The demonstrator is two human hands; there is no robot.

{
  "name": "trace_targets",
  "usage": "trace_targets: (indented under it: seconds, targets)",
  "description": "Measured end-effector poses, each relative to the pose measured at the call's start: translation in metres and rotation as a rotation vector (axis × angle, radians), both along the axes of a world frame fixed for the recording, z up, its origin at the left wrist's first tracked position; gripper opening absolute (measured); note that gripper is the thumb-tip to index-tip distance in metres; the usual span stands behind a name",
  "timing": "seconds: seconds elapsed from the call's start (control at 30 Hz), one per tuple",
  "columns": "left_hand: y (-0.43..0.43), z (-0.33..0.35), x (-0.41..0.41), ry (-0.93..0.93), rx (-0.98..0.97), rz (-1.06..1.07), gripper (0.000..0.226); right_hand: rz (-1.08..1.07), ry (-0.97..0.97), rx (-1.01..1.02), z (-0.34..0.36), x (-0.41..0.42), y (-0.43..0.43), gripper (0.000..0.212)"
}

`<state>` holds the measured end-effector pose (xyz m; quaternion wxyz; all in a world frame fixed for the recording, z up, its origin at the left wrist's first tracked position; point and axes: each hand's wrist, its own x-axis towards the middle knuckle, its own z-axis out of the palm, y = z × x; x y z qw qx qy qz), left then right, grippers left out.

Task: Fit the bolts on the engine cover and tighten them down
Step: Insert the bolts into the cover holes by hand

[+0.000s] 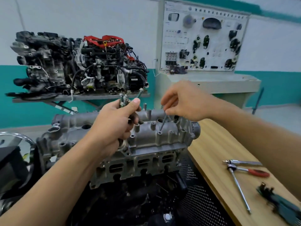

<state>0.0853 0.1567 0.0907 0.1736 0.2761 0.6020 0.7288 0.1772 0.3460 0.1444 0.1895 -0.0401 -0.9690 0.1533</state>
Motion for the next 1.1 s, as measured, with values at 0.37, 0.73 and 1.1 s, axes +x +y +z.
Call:
trace_targets:
  seconds: [0.37, 0.73, 1.1]
  targets:
    - [-0.015, -0.003, -0.003, 0.175, -0.093, -0.116, 0.028, 0.048, -0.108, 0.002, -0.028, -0.024, 0.004, 0.025]
    - [-0.015, -0.001, -0.005, 0.127, -0.091, -0.106, 0.025, -0.027, -0.058, 0.067, -0.051, -0.023, -0.001, 0.007]
    - [-0.021, 0.006, -0.015, 0.144, -0.131, -0.004, 0.025, 0.051, -0.147, -0.019, -0.046, -0.029, 0.011, 0.007]
